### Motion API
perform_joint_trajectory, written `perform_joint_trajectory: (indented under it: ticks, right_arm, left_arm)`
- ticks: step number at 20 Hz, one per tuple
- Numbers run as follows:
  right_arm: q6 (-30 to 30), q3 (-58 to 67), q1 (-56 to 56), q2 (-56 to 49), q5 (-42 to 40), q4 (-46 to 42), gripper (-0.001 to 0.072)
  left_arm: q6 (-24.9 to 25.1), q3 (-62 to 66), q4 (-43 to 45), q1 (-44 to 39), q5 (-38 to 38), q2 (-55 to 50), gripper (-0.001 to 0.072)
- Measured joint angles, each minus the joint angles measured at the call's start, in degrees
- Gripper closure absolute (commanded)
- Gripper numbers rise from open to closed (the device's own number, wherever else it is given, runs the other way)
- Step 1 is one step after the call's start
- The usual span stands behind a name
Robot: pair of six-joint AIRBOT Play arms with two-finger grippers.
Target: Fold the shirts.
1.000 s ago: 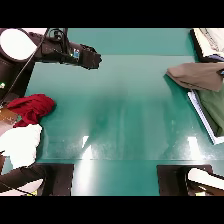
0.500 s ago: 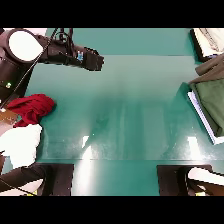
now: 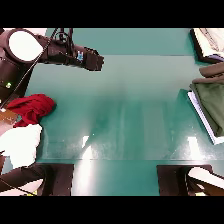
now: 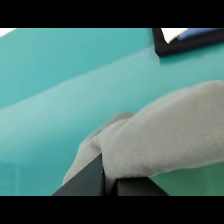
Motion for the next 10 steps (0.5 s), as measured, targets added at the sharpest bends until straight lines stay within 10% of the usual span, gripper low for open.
perform_joint_trajectory:
  ticks: [6, 8, 10]
  right_arm:
    - [0.1, -13.0, -5.2, 9.1, 2.3, -14.6, 0.0677]
    - [1.0, -17.4, -7.7, 11.6, 2.9, -19.9, 0.0320]
    - [1.8, -21.4, -10.3, 13.3, 3.4, -23.6, 0.0228]
  left_arm:
    - [0.0, 0.0, 0.0, 0.0, 0.0, 0.0, 0.0681]
    - [0.4, 0.0, 0.0, 0.0, 0.0, 0.0, 0.0681]
    - [1.5, 0.0, 0.1, 0.0, 0.0, 0.0, 0.0681]
